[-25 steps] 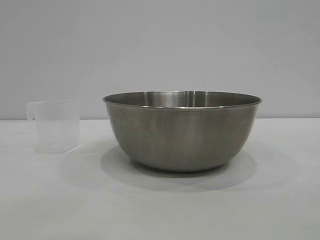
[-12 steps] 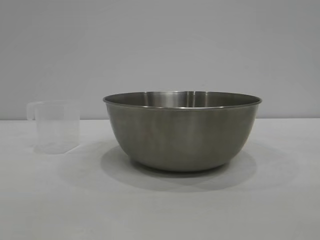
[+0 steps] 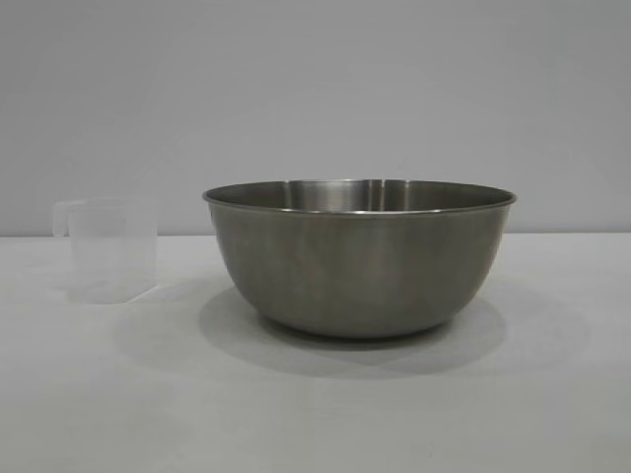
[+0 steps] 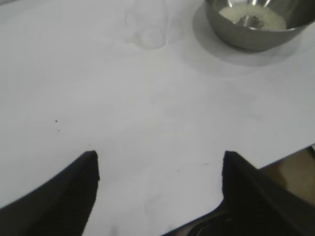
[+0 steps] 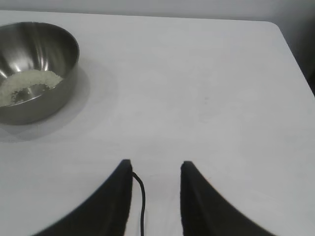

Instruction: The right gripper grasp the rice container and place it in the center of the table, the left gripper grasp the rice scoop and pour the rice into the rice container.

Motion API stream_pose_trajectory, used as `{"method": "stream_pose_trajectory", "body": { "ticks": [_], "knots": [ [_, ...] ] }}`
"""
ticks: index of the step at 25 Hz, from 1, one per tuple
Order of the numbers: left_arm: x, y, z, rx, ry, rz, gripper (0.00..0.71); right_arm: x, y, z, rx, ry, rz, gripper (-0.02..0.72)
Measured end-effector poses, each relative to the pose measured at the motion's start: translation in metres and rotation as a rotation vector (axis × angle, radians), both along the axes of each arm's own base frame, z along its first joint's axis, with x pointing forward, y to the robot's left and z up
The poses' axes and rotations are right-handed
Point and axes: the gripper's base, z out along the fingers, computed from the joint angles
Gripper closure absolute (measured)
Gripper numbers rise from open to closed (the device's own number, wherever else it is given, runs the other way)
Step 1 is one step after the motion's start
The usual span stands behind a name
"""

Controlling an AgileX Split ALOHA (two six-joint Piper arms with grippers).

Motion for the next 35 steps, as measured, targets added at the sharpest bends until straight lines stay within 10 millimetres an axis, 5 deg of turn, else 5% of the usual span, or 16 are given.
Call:
{"method": "stream_pose_trajectory", "body": {
  "ticks": [11, 35],
  "knots": [
    [0.013, -0.002, -0.018, 0.006, -0.003, 0.020, 0.231, 0.000, 0.000, 0.000, 0.000, 0.000, 0.000, 0.453],
    [0.014, -0.001, -0.018, 0.009, -0.008, 0.116, 0.231, 0.000, 0.000, 0.000, 0.000, 0.000, 0.000, 0.453]
  ]
}}
